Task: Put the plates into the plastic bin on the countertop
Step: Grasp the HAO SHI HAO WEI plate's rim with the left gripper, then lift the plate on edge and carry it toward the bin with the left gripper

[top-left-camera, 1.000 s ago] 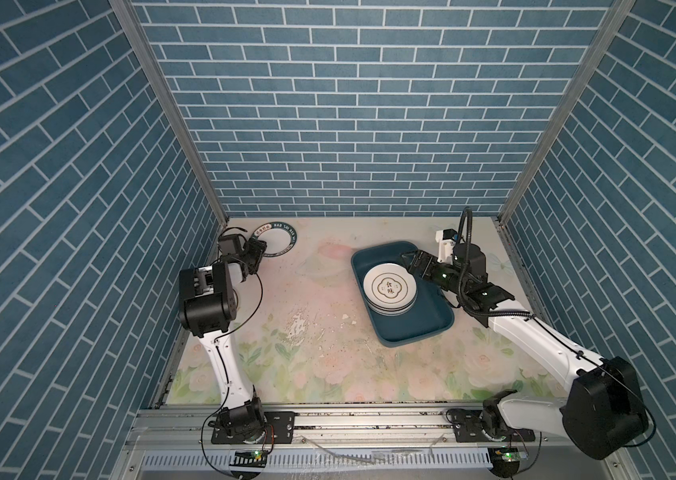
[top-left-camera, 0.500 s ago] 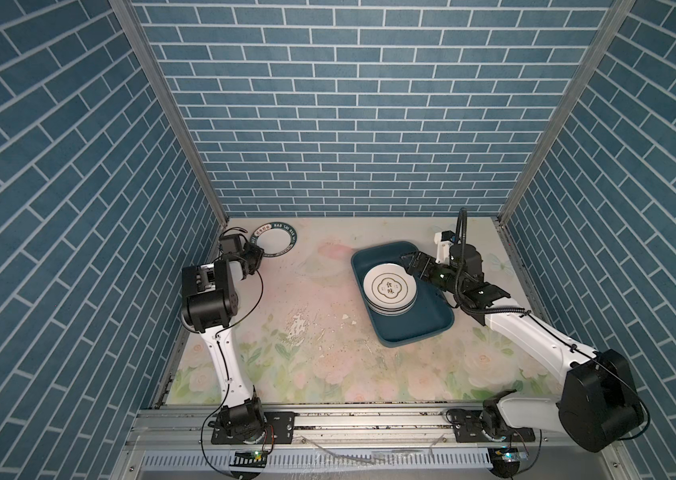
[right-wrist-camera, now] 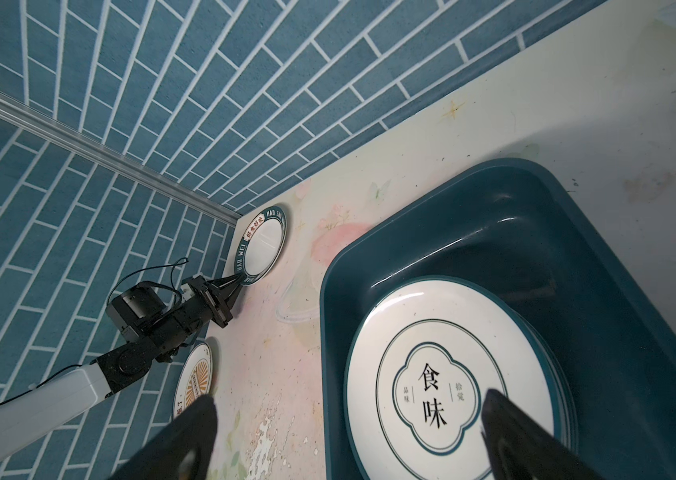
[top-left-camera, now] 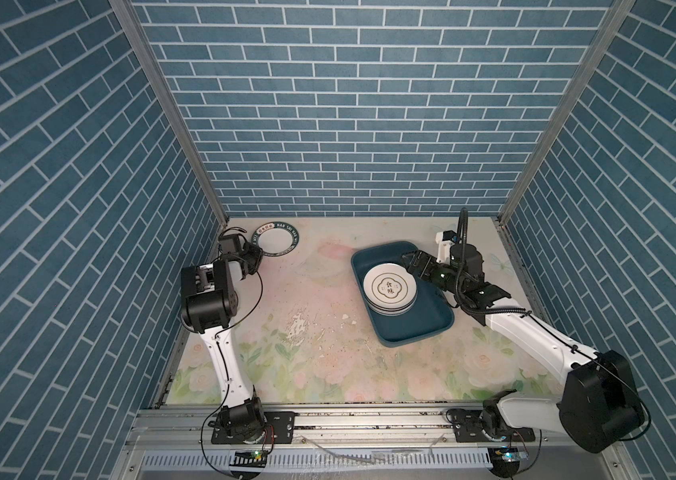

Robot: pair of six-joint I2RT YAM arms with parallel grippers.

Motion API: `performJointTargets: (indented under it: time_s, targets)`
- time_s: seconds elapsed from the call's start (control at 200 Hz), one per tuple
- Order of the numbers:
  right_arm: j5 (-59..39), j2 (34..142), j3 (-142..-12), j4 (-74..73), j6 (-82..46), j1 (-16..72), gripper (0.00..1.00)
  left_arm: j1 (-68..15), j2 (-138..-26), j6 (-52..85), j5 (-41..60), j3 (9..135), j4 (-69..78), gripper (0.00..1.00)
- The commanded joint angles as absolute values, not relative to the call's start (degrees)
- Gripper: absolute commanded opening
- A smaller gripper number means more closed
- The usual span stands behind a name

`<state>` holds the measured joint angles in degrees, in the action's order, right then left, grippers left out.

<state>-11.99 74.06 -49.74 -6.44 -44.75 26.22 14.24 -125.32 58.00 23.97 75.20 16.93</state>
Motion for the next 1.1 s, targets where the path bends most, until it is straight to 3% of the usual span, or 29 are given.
performJointTargets:
  time_s: [0.0,0.34,0.725,0.94,1.09]
  targets:
    - [-11.13,71.23,-48.84,-6.38,-45.63,26.45,0.99,14.00,-122.83,55.60,24.08,71.20,10.59,0.00]
    - [-11.23,64.90,-43.73,-5.51,-46.15,26.63,0.98,12.97,-107.91,55.78,29.91,57.66,13.28,0.00]
    - [-12.00,57.13,-38.76,-1.24,-47.55,28.56,0.98,7.82,-85.61,52.99,33.49,48.69,4.77,0.00]
    - [-13.83,56.54,-39.70,3.43,-46.15,28.83,0.97,-0.71,-77.44,48.20,35.93,51.54,-6.92,0.00]
    - [-16.59,56.28,-39.97,1.85,-45.87,28.83,0.95,-6.61,-73.73,49.72,35.50,50.81,-7.03,0.00]
